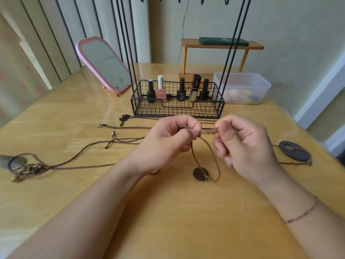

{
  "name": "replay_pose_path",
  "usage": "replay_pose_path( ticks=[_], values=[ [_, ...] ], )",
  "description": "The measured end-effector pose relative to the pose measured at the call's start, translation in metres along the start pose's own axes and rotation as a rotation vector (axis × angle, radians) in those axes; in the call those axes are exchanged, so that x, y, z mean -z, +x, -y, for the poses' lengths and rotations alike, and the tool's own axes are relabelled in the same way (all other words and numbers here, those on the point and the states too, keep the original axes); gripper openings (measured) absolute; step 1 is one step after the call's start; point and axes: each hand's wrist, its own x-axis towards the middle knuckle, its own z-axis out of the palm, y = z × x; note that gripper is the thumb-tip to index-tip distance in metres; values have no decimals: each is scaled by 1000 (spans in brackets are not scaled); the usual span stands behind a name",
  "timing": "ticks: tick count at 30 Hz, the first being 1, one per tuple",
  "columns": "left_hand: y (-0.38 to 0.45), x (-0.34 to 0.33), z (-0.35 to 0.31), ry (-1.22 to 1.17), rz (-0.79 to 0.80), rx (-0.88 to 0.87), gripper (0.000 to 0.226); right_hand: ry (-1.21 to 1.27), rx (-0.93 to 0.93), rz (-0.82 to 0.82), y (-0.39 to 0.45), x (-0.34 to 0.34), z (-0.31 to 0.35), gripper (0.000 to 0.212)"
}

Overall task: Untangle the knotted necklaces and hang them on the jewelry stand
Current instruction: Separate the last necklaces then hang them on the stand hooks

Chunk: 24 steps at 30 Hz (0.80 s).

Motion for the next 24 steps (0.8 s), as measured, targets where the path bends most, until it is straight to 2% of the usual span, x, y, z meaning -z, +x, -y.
replay_pose_path(
  ticks=[2,3,7,9,12,21,24],
  values=[
    [0,3,-1,-18,-9,22,12,-16,17,-6,1,3,3,55],
    [0,5,-1,-23,-11,26,13,-38,43,-18,2,6,5,57],
    [-2,8,0,-10,63,18,12,101,120,-34,3,17,11,51],
    [-2,7,0,10,100,-3,6,99,175,-71,1,23,10,39],
    [-4,9,0,19,110,-38,8,60,226,-113,0,26,11,23],
    [-6,4,-3,54,34,-179,21,-17,335,-157,-5,26,13,12],
    [-7,4,-4,67,2,-242,16,-34,309,-63,-3,28,10,18]
  ],
)
